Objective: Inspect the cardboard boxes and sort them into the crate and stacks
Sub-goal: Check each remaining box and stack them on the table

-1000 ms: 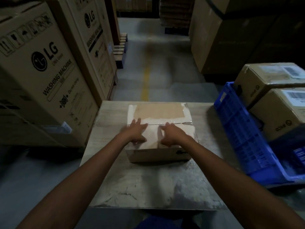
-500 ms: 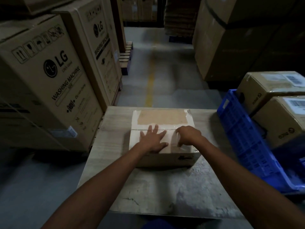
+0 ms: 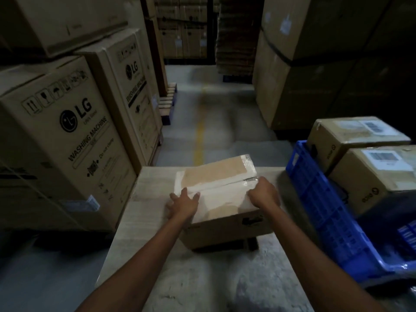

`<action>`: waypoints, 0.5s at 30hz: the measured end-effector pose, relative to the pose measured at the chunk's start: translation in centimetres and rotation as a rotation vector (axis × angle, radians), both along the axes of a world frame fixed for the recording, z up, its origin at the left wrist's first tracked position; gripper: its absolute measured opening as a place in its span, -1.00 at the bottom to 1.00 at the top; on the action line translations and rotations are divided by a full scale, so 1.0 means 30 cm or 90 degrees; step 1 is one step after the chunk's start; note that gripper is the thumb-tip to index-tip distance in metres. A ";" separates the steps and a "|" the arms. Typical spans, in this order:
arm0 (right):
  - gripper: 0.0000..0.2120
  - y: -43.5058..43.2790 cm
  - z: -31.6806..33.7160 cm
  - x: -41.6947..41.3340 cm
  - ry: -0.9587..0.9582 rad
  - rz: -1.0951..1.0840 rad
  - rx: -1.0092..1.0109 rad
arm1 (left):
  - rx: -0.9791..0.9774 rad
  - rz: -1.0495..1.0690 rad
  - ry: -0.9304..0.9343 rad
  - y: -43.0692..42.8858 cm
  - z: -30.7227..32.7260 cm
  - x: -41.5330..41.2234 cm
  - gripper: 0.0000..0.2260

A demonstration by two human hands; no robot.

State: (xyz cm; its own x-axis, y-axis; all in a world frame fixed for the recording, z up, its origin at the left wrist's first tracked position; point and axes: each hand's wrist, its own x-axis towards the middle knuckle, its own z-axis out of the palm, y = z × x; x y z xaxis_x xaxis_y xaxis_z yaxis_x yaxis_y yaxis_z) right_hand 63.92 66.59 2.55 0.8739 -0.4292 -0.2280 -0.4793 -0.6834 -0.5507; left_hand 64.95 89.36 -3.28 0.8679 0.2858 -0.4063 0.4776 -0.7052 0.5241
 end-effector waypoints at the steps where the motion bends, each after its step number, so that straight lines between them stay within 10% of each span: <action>1: -0.71 0.008 0.060 -0.002 -0.022 0.007 -0.042 | -0.037 0.007 -0.010 -0.007 -0.009 -0.003 -0.39; 7: -0.68 0.145 0.272 -0.101 -0.109 0.162 -0.241 | -0.293 -0.020 -0.015 -0.078 -0.017 -0.029 -0.45; 15: -0.54 0.148 0.211 -0.116 -0.191 0.197 -0.092 | -0.622 0.077 -0.209 0.018 0.237 -0.014 -0.63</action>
